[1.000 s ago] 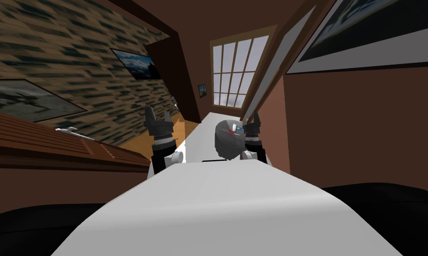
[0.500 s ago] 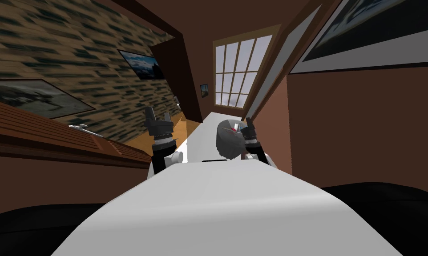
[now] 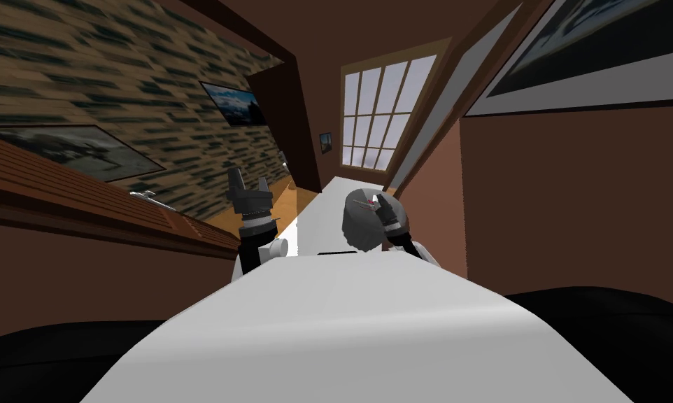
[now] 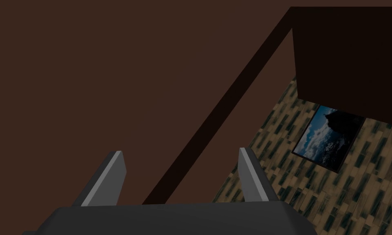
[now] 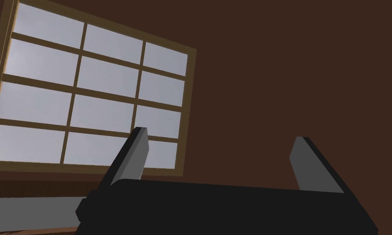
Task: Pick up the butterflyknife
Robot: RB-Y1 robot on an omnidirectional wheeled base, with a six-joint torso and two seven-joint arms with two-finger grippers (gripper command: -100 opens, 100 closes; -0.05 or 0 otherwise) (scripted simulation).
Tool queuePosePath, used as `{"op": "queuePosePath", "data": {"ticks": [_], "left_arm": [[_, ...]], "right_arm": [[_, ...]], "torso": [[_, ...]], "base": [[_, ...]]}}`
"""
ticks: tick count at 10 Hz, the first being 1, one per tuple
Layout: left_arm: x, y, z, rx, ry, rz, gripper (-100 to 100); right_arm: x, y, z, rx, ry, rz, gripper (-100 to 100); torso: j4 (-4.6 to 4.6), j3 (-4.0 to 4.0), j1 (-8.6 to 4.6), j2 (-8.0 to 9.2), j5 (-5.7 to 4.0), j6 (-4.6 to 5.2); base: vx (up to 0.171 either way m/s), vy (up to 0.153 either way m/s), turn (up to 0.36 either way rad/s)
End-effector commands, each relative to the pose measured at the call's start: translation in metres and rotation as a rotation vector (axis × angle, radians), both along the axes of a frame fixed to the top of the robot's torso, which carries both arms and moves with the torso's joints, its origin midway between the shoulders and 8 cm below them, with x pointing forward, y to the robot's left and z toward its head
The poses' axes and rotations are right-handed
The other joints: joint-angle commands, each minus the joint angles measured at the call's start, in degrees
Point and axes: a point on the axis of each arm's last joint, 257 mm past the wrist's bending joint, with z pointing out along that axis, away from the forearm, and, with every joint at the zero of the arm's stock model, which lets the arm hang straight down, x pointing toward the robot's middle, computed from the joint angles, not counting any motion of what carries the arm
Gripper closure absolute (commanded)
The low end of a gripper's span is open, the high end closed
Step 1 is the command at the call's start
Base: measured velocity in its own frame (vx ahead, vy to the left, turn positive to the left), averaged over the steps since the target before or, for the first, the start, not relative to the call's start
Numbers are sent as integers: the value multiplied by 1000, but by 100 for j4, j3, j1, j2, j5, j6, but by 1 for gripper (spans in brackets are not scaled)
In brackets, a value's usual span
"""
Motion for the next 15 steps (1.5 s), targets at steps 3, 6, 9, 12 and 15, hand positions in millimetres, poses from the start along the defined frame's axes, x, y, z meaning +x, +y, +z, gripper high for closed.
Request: {"op": "queuePosePath", "data": {"ticks": [3, 6, 9, 12, 15], "left_arm": [[0, 0, 0, 0, 0, 0, 0], [0, 0, 0, 0, 0, 0, 0], [0, 0, 0, 0, 0, 0, 0], [0, 0, 0, 0, 0, 0, 0], [0, 0, 0, 0, 0, 0, 0]], "right_arm": [[-1, 4, -35, -124, 74, 35, -100], [-9, 1, -86, -266, 171, 68, -100], [-24, -11, -140, -419, 276, 103, -100], [-46, -30, -192, -565, 383, 139, -100], [-61, -48, -220, -674, 442, 168, -100]], "torso": [[-1, -2, -3, -4, -1, -1], [-1, -5, -10, -9, -1, 1], [-2, -7, 1, -13, 1, 2], [-2, -8, -5, -14, -1, -2], [-4, -11, -3, -20, 0, 0]], "base": [[-3, 43, 71], [10, 38, 96], [21, 65, 140], [29, 49, 162], [40, 45, 116]]}}
